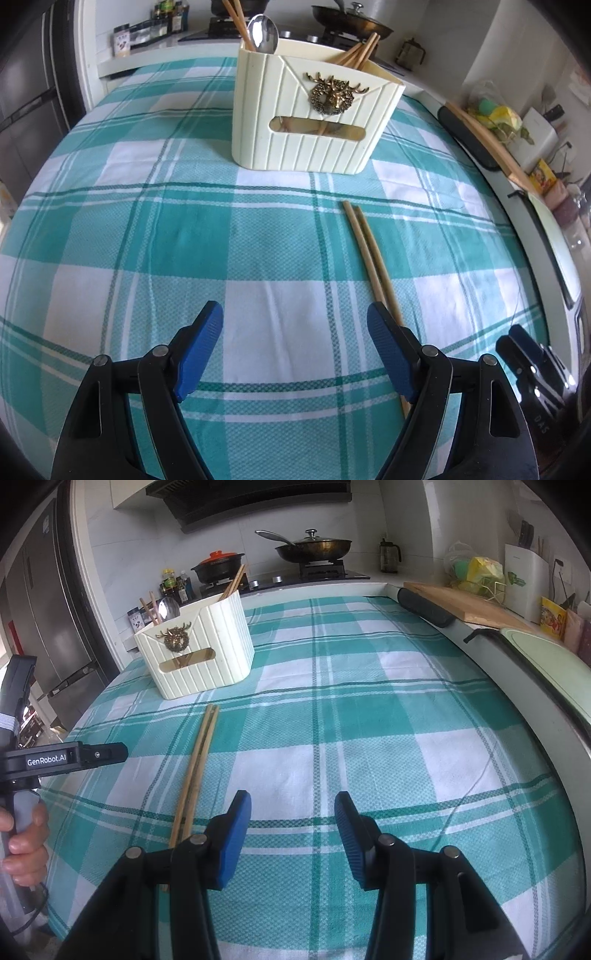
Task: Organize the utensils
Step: 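Withdraw both open tools from the box over the last two chopsticks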
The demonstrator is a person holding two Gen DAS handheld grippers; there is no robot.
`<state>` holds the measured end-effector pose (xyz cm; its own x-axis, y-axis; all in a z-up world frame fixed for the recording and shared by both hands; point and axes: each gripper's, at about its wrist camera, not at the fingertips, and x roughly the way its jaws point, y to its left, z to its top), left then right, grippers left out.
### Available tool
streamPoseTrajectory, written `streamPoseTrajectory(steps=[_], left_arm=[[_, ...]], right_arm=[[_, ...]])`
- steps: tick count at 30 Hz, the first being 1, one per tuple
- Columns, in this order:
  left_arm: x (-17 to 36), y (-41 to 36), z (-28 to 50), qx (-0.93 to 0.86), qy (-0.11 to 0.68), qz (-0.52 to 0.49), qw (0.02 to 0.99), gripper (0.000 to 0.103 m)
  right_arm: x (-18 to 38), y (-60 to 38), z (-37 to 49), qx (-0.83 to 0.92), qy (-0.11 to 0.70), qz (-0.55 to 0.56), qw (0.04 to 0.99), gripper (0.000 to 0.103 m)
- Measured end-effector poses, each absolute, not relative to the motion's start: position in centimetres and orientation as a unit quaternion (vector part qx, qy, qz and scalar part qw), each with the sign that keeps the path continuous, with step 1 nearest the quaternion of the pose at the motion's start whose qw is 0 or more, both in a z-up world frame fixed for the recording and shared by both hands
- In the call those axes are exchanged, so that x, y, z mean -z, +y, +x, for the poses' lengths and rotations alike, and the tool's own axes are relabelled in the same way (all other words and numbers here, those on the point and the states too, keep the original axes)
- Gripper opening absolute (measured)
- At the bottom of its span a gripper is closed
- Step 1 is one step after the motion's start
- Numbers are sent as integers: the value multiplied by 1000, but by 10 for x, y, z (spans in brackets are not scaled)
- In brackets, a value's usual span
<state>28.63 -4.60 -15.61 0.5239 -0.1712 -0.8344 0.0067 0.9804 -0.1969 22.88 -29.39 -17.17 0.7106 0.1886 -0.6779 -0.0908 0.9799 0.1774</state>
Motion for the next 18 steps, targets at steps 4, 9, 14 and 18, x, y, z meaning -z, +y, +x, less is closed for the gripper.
streamPoseTrajectory(steps=[4, 9, 14, 18], left_arm=[[161, -63, 298, 58, 480, -65, 873, 82], [169, -85, 313, 54, 476, -32, 877, 82], [182, -100, 317, 47, 481, -4, 876, 82], [190, -105, 316, 40, 479, 7, 877, 83]], right_arm=[[175, -298, 228, -72, 376, 69, 921, 48], [174, -299, 226, -75, 370, 70, 923, 48], [175, -305, 225, -71, 369, 75, 924, 48], [174, -310, 225, -70, 366, 83, 924, 48]])
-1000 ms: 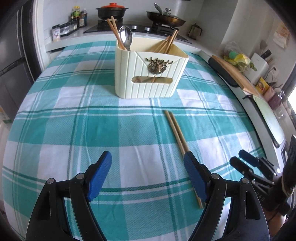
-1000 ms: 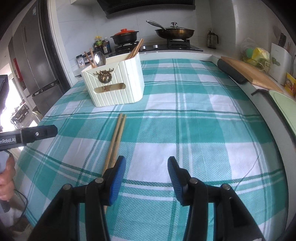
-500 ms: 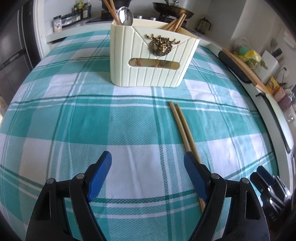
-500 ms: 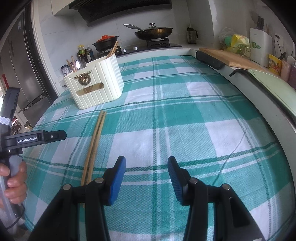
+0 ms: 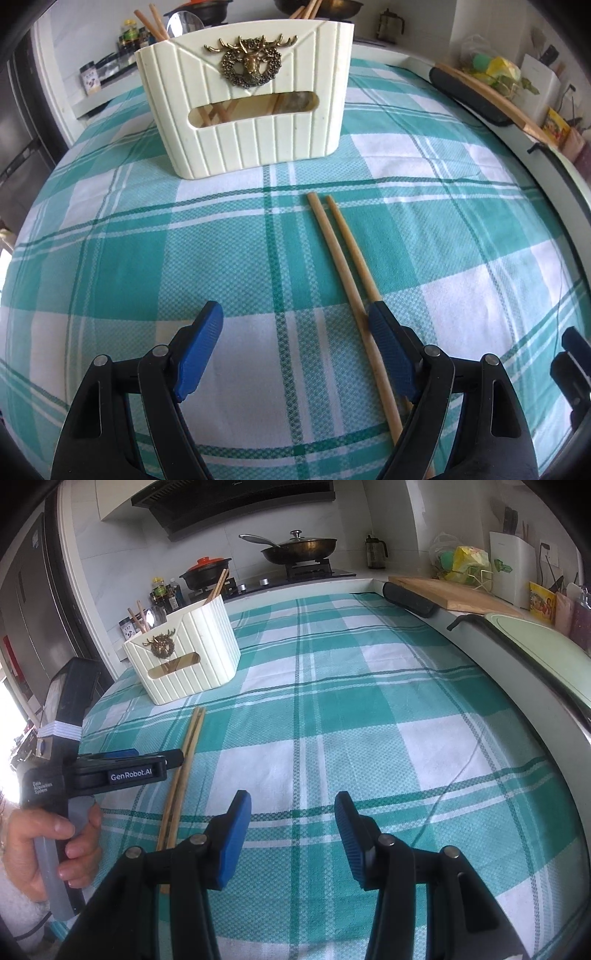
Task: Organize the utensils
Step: 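Withdraw both open tools from the box over the last two chopsticks, then close the left tool on a chopstick while the right tool grasps the last chopstick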
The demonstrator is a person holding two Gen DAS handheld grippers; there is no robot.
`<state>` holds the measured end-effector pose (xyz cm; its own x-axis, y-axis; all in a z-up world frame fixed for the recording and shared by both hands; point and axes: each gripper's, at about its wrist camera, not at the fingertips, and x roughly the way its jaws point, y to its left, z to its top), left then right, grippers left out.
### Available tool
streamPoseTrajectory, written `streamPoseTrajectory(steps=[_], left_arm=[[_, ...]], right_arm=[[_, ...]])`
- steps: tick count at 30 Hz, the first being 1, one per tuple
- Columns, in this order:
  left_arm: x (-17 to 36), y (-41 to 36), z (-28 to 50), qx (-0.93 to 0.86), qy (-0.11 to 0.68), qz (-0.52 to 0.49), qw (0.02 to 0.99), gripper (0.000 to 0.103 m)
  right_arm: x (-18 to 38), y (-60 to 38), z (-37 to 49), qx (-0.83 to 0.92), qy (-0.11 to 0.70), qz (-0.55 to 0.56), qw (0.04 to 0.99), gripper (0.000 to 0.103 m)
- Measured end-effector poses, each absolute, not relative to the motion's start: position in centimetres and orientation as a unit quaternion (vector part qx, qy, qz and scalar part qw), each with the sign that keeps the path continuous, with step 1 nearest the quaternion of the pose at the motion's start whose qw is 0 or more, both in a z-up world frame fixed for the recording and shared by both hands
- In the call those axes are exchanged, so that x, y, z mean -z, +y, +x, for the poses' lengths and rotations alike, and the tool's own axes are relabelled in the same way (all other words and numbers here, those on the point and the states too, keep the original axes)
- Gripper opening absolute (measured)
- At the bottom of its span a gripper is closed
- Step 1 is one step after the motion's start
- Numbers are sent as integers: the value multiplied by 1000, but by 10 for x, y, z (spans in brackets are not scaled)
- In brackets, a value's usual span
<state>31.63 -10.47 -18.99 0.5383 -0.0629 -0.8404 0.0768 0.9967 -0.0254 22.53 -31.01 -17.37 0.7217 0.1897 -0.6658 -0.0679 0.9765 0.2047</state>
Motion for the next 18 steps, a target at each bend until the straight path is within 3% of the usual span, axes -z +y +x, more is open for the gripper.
streamPoseTrajectory(steps=[6, 9, 11, 13, 18], left_arm=[[194, -102, 311, 28, 479, 20, 877, 78], [191, -103, 310, 34, 478, 20, 877, 55], [189, -105, 309, 36, 476, 27, 878, 22], [189, -105, 308, 35, 475, 33, 879, 6], [189, -96, 302, 12, 474, 33, 880, 4]], right_arm=[[172, -312, 225, -64, 361, 80, 927, 48], [174, -311, 226, -63, 365, 78, 926, 48], [175, -309, 227, -66, 368, 78, 924, 48], [173, -307, 225, -67, 366, 75, 925, 48], [171, -306, 220, -67, 361, 74, 927, 48]])
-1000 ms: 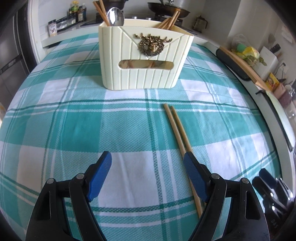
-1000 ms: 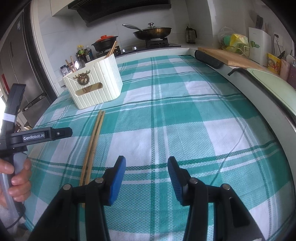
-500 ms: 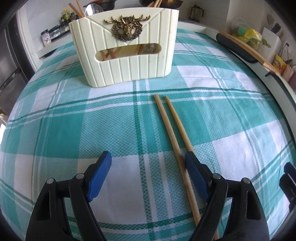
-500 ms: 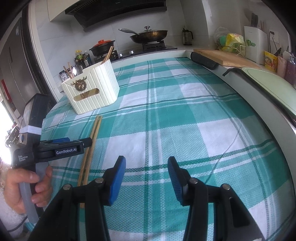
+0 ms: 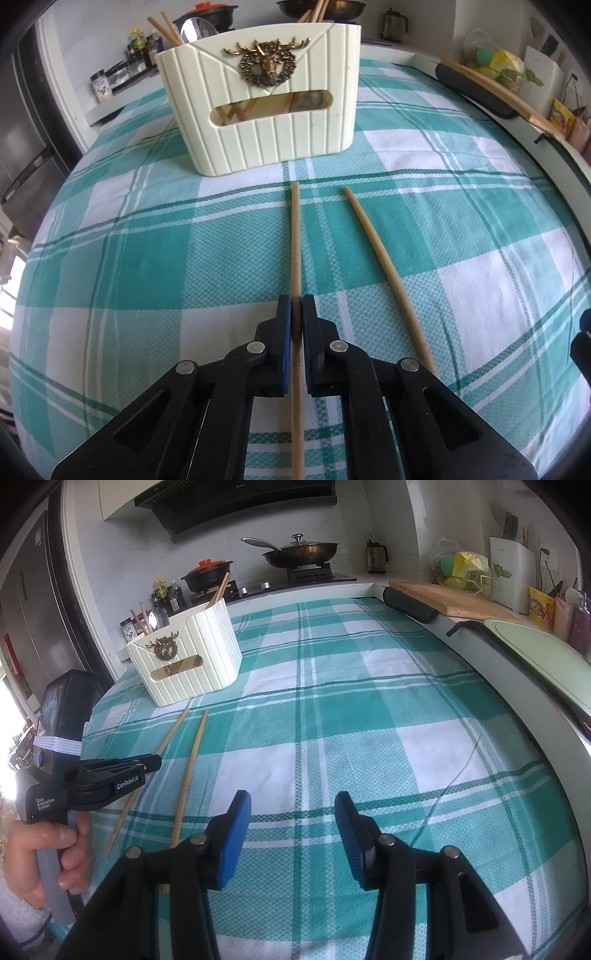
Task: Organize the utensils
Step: 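Close the left tool on a chopstick while the right tool grasps the last chopstick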
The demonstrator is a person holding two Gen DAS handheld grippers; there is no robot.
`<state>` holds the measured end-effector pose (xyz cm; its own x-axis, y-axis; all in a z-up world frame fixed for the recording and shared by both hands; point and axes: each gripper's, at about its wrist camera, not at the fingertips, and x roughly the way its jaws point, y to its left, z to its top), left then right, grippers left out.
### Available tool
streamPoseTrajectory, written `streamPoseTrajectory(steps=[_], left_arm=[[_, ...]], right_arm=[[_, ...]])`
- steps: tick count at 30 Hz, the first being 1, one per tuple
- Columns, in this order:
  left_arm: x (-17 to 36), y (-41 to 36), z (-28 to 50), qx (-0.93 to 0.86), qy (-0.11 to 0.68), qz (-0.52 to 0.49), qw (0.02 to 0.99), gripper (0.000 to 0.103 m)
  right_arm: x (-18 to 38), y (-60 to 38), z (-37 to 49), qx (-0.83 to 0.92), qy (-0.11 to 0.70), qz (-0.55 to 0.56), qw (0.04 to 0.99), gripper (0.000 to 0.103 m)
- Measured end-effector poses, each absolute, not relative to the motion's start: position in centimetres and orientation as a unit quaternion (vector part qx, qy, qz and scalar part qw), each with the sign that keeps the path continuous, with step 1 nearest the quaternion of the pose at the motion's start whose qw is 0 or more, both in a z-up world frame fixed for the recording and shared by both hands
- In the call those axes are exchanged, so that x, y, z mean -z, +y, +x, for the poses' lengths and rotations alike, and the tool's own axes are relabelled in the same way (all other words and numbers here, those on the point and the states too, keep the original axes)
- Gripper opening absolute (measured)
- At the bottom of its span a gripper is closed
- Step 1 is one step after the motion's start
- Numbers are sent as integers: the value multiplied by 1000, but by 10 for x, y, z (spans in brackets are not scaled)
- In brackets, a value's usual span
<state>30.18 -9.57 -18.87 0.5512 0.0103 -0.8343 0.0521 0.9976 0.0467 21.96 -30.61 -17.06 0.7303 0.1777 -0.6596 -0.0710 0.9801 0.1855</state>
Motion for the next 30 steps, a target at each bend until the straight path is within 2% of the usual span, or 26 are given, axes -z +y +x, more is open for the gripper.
streamPoseTrajectory(steps=[16, 18, 20, 22, 30], left_arm=[[189, 7, 255, -7, 496, -10, 868, 7], [188, 10, 252, 0, 498, -18, 867, 21], [185, 13, 249, 7, 491, -25, 871, 49], [180, 16, 245, 13, 482, -26, 876, 56], [160, 44, 245, 72, 480, -62, 872, 69]], right_arm=[[175, -273, 217, -89, 377, 52, 920, 48], [175, -264, 216, -94, 380, 44, 919, 48], [175, -257, 215, -97, 382, 34, 919, 48], [174, -252, 215, -98, 385, 27, 917, 48], [159, -258, 236, -103, 403, 30, 909, 48]])
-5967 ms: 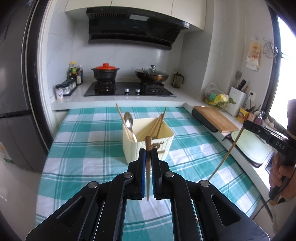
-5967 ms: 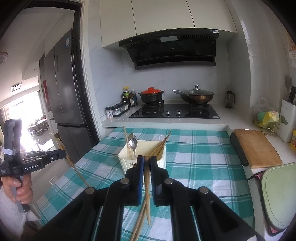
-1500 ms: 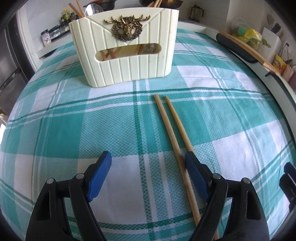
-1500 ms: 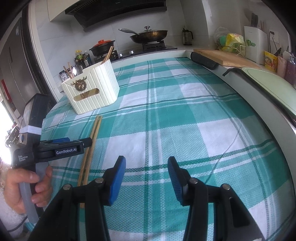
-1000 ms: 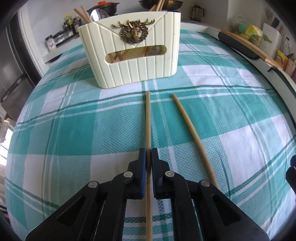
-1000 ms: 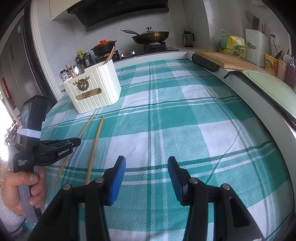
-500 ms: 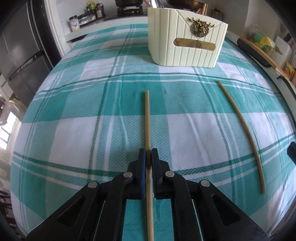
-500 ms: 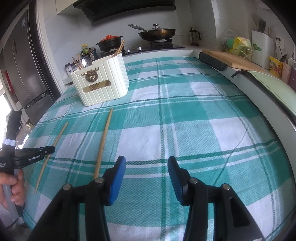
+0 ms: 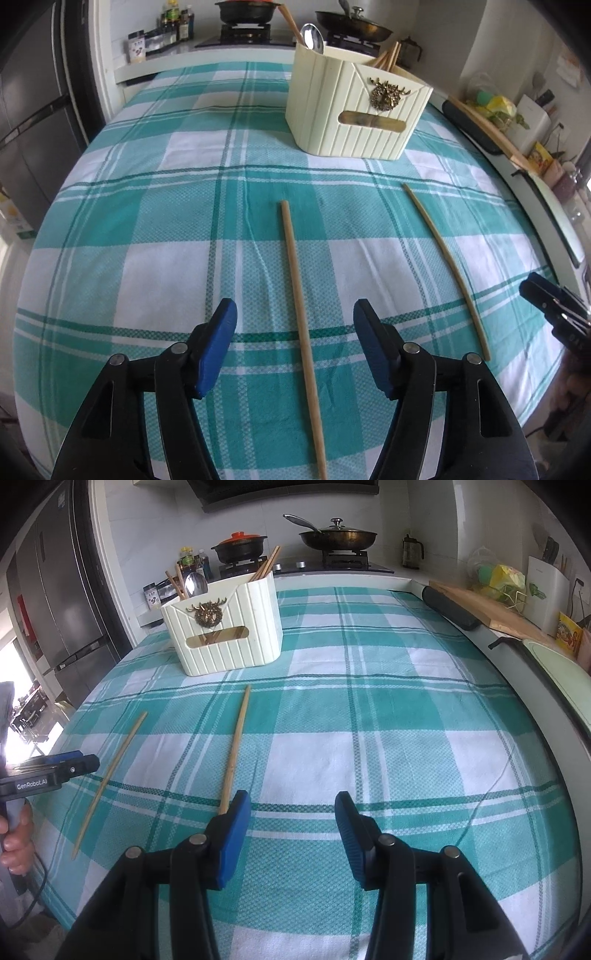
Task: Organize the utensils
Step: 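Close the left tool on a chopstick while the right tool grasps the last chopstick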
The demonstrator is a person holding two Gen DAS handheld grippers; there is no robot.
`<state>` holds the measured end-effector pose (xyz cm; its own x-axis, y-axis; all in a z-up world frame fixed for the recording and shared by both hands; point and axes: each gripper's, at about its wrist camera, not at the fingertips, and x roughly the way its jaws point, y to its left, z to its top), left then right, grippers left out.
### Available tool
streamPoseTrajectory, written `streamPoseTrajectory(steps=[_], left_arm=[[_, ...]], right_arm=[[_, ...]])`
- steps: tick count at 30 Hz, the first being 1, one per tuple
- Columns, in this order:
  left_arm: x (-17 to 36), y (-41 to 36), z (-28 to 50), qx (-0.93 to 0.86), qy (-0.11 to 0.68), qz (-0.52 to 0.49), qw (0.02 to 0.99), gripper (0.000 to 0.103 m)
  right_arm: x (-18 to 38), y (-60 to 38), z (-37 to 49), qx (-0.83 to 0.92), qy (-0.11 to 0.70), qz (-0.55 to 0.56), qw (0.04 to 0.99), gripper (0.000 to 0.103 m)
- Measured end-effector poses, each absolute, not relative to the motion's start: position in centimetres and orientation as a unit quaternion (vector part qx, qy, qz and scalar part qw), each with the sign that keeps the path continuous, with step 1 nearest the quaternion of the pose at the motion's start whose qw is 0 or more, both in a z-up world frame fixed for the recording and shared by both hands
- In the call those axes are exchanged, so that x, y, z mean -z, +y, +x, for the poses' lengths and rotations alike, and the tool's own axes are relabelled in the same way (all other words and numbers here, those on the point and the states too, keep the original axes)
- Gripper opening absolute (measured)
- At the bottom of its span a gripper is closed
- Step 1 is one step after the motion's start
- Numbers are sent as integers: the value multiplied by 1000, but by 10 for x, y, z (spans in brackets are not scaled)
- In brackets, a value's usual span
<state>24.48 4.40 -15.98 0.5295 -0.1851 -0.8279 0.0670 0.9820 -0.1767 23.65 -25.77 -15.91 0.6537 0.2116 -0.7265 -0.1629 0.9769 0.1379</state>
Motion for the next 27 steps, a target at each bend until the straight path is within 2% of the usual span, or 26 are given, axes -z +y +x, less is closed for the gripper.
streamPoseTrajectory(steps=[6, 10, 21, 22, 23, 24, 25, 26, 27], left_arm=[[163, 47, 269, 104, 507, -47, 854, 72], [174, 45, 293, 86, 522, -21, 849, 72], [193, 37, 333, 48, 548, 35, 835, 59], [193, 36, 335, 45, 547, 40, 835, 56], [192, 34, 336, 49, 547, 39, 835, 42], [191, 32, 338, 57, 547, 35, 835, 33], [191, 30, 340, 60, 547, 37, 834, 13], [190, 28, 341, 60, 546, 37, 835, 7], [190, 26, 342, 60, 544, 35, 836, 6]], right_arm=[[163, -228, 291, -181, 481, 52, 856, 48], [174, -196, 321, -190, 511, 8, 838, 48], [189, -152, 392, -181, 548, -70, 814, 48], [190, -149, 397, -178, 548, -74, 814, 47], [190, -145, 400, -169, 546, -86, 816, 36], [189, -143, 404, -157, 543, -98, 819, 19], [189, -143, 407, -149, 543, -99, 820, 11], [189, -145, 409, -149, 544, -90, 821, 7], [188, -147, 411, -150, 543, -81, 822, 6]])
